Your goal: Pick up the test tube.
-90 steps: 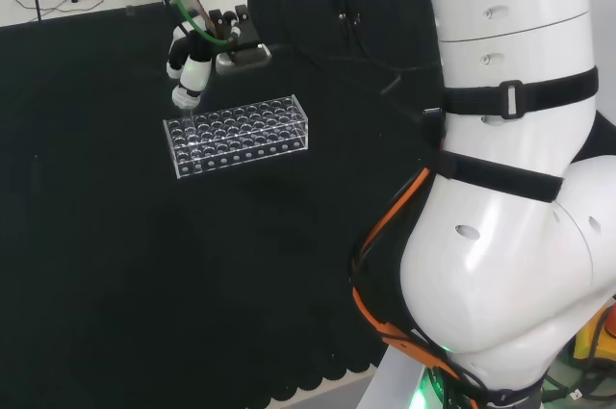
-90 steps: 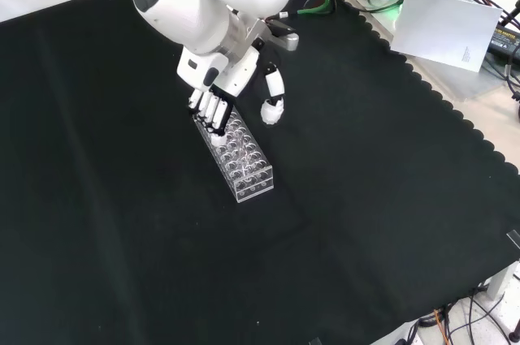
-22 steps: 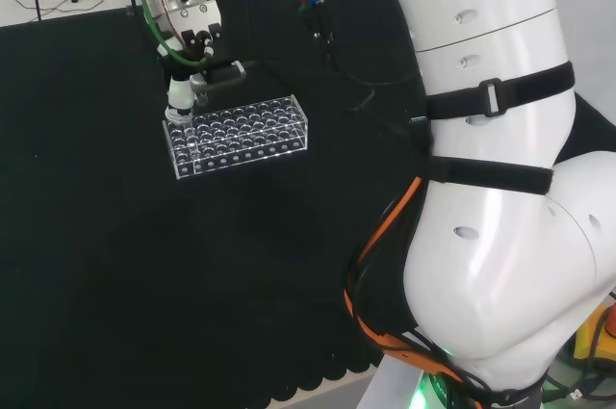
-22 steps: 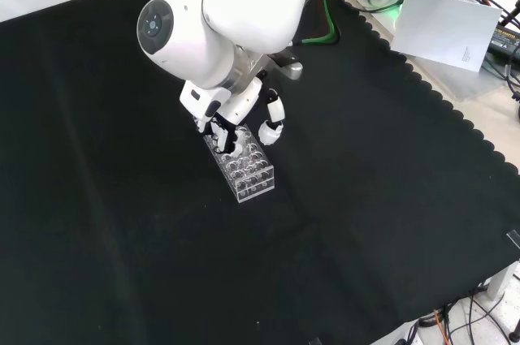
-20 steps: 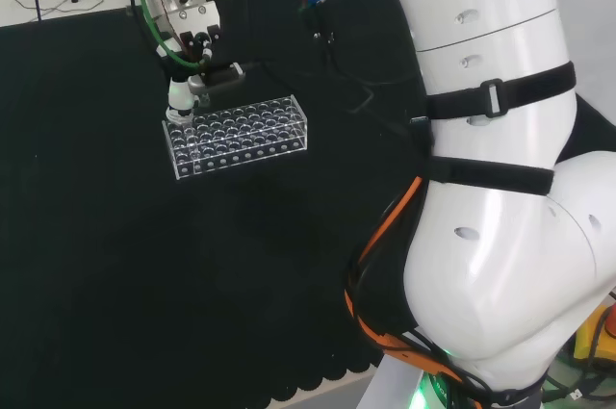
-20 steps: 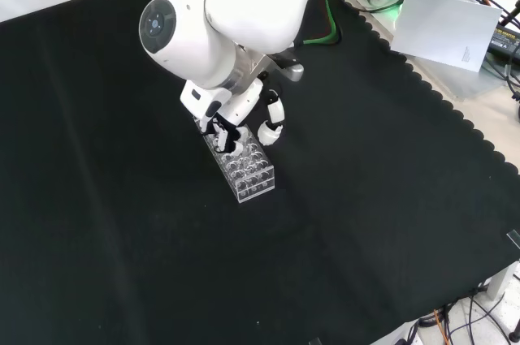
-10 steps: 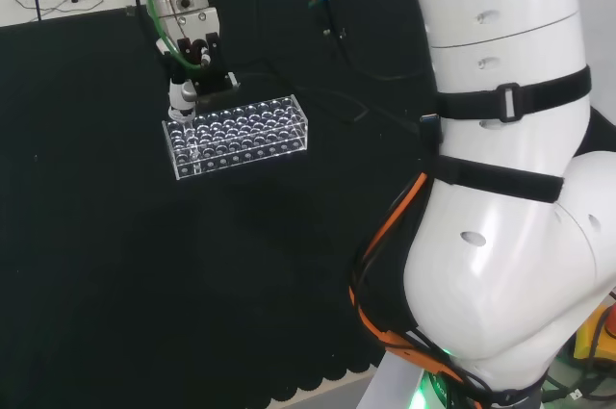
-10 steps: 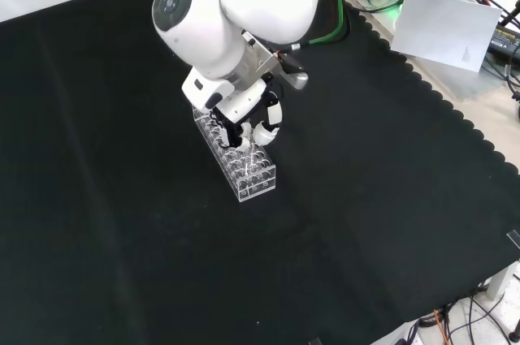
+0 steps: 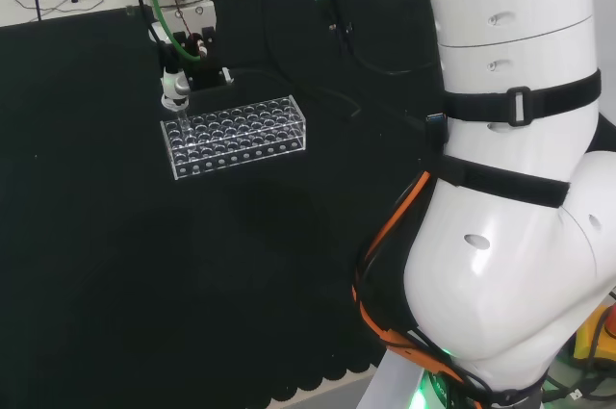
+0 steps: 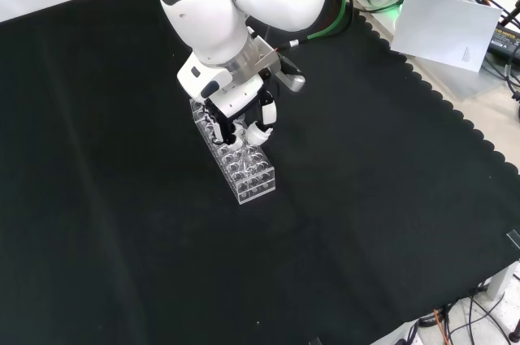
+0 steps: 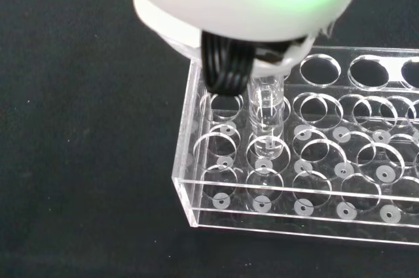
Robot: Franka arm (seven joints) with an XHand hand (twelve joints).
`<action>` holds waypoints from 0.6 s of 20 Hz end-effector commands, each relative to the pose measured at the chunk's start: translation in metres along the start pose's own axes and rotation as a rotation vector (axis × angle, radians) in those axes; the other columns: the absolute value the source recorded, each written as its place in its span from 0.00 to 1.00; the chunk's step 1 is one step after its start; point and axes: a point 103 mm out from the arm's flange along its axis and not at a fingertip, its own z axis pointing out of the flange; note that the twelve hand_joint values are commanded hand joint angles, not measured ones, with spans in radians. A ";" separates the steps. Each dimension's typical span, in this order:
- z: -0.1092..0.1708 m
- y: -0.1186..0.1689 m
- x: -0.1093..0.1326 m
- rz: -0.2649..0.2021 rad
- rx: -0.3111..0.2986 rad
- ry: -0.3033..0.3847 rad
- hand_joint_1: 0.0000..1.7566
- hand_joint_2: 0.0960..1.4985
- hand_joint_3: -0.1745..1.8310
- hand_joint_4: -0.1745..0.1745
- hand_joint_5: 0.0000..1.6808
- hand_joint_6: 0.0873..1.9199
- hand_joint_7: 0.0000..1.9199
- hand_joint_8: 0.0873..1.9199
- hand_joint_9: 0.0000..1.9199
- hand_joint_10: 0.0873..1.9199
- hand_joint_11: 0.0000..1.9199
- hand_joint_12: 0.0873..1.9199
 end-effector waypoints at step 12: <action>-0.031 -0.013 -0.011 -0.008 -0.053 0.013 0.77 0.23 0.55 0.00 0.88 0.15 0.81 0.13 0.85 0.34 0.73 0.51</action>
